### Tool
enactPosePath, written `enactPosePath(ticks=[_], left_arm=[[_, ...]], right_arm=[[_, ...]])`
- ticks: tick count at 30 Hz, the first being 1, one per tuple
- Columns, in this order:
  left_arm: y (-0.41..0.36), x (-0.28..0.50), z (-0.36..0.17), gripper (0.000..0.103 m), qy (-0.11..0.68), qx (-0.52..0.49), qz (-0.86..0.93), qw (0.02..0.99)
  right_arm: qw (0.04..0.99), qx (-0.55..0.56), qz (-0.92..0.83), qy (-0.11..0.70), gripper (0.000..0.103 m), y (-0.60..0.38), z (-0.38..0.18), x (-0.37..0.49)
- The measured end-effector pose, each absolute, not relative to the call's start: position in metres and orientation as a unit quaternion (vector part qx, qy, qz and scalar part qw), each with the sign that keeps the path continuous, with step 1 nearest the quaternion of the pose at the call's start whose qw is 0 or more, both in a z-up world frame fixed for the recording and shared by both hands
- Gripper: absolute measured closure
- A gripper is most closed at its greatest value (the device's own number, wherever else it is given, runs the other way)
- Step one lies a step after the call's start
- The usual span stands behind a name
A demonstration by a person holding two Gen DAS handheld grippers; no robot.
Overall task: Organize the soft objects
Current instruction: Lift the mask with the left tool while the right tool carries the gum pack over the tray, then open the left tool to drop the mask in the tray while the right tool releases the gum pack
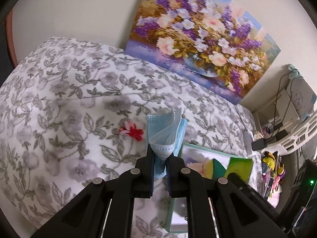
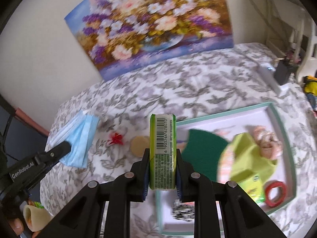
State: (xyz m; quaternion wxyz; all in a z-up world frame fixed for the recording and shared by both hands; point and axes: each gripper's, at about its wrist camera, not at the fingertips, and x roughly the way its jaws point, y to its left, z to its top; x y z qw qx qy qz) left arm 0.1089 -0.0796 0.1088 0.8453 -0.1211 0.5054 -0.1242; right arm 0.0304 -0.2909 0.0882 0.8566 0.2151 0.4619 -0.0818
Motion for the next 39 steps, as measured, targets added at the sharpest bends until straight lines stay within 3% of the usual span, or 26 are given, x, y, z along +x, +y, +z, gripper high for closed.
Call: enactPosePath(ticks=[24, 39], left_arm=[[-0.243, 0.023, 0.098, 0.093, 0.542, -0.026, -0.273, 0.795], [-0.278, 0.010, 0.027, 0.092, 0.610, 0.041, -0.242, 0.753]], right_arm=[[0.810, 0.276, -0.191, 0.481, 0.080, -0.423, 0.052, -0.049], [0.768, 0.254, -0.212, 0.548, 0.080, -0.434, 0.003, -0.051]])
